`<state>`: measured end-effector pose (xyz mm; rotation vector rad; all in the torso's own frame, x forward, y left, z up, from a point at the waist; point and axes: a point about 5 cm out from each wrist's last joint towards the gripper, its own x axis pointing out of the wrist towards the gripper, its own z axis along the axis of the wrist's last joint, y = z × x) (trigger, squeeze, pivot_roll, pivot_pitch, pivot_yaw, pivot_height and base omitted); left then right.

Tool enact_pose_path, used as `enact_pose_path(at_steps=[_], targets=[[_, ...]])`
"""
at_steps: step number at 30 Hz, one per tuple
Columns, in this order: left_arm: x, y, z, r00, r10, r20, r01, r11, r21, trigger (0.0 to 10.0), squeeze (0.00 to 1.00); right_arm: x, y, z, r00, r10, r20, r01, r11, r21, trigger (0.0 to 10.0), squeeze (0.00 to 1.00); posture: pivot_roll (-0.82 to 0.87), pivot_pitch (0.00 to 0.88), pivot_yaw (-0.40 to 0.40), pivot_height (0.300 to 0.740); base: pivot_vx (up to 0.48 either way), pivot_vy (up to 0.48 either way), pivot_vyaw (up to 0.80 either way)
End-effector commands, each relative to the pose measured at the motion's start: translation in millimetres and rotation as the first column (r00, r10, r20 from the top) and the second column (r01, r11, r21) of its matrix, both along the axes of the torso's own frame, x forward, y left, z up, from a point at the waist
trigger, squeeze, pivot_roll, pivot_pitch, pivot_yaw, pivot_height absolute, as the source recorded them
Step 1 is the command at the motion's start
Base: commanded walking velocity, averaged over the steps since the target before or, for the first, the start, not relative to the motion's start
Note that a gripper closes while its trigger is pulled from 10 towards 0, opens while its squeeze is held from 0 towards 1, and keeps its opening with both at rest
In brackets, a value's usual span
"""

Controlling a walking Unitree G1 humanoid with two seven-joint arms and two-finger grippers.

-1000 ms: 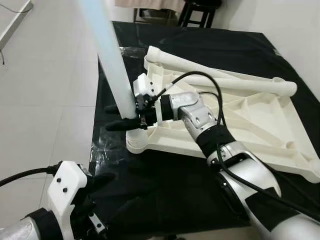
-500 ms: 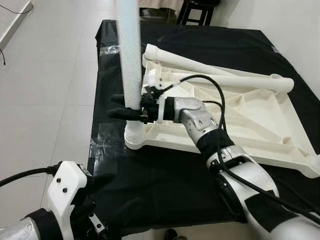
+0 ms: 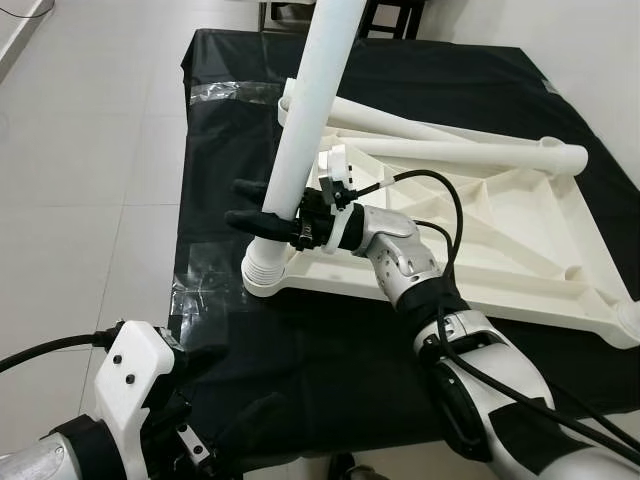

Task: Building children table

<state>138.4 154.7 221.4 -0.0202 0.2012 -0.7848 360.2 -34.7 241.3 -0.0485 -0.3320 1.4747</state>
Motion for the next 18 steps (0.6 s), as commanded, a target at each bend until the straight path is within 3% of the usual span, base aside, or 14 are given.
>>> enact_pose_path(at_steps=[1,4,10,15,16,18], targets=[[-4.9,-4.0,0,0.999,-0.032,-0.008,0.032,0.999,0.002,10.0,0.00,-2.2,-11.8,-45,0.996,-0.057,-0.069,0.044,0.984,-0.172,10.0,0.00,0.16,0.368,-0.118,0.740,0.000,0.000,0.00],[-4.6,-3.9,0,1.000,-0.030,-0.007,0.030,1.000,0.005,10.0,0.00,-10.7,-11.0,-58,1.000,0.008,0.021,-0.002,0.957,-0.290,10.0,0.00,0.16,0.367,-0.118,0.740,0.000,0.000,0.00],[-4.0,-4.6,0,1.000,-0.028,-0.003,0.029,1.000,0.007,10.0,0.00,-15.2,-14.0,-65,0.992,0.111,0.056,-0.075,0.892,-0.445,10.0,0.00,0.16,0.365,-0.121,0.740,0.000,0.000,0.00],[-3.9,-4.9,0,1.000,-0.029,-0.002,0.029,1.000,0.006,10.0,0.00,-13.9,-14.6,-65,0.993,0.113,0.034,-0.085,0.883,-0.462,10.0,0.00,0.15,0.364,-0.124,0.740,0.000,0.000,0.00],[-3.9,-5.1,0,1.000,-0.029,-0.001,0.029,1.000,0.005,10.0,0.00,-11.1,-12.8,-61,0.996,0.088,-0.021,-0.088,0.901,-0.425,10.0,0.00,0.15,0.365,-0.125,0.740,0.000,0.000,0.00],[-3.9,-5.1,0,1.000,-0.029,-0.001,0.029,1.000,0.005,10.0,0.00,-11.1,-12.8,-61,0.996,0.088,-0.021,-0.088,0.901,-0.425,10.0,0.00,0.15,0.365,-0.125,0.740,0.000,0.000,0.00]])
